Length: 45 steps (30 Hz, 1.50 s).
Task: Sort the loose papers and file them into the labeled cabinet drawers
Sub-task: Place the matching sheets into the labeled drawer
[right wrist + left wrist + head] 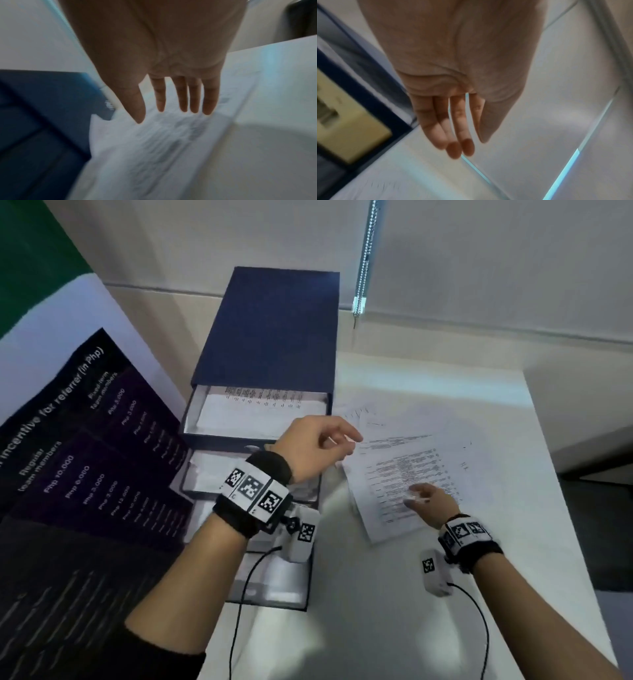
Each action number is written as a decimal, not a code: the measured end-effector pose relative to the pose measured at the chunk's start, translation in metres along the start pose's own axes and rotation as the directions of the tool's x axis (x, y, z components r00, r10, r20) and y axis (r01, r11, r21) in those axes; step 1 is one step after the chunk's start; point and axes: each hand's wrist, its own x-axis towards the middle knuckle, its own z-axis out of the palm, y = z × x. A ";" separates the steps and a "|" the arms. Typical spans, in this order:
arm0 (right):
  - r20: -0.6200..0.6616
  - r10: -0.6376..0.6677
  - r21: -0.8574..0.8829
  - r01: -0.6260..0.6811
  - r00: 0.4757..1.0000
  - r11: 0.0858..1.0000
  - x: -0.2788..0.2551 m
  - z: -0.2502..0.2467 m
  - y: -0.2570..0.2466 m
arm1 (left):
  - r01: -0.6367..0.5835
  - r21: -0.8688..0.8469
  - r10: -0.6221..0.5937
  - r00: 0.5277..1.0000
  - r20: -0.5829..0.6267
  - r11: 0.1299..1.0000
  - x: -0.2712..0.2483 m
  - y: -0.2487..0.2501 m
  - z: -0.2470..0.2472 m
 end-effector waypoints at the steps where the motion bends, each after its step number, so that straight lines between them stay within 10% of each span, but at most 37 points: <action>1: -0.001 0.086 -0.050 -0.086 0.996 0.995 0.009 -0.006 0.021 | 0.000 -0.007 0.000 1.000 0.010 1.000 0.019 0.000 0.020; 5: -0.117 0.322 -0.076 -0.332 0.939 0.940 0.041 -0.023 0.083 | 0.137 0.049 -0.140 0.988 0.062 0.989 0.099 -0.023 0.098; 13: -0.239 0.268 0.097 -0.252 0.933 0.963 0.082 -0.041 0.116 | 0.377 0.487 -0.470 0.879 0.080 0.788 0.200 -0.092 0.185; 28: -0.169 0.225 0.392 -0.144 0.960 0.909 0.110 -0.053 0.171 | 0.221 0.819 -0.413 0.910 0.021 0.529 0.240 -0.113 0.224; 38: -0.016 0.216 0.646 -0.155 0.976 0.747 0.068 -0.031 0.169 | 0.318 0.676 -0.551 0.820 0.156 0.665 0.178 -0.103 0.243; 41: 0.049 0.149 0.576 -0.150 0.988 0.804 0.054 -0.021 0.167 | 0.426 0.494 -0.607 0.738 0.296 0.758 0.152 -0.099 0.255; 45: 0.047 0.137 0.619 -0.136 0.989 0.774 0.046 -0.031 0.182 | 0.516 0.144 -0.531 0.772 0.350 0.844 0.131 -0.098 0.250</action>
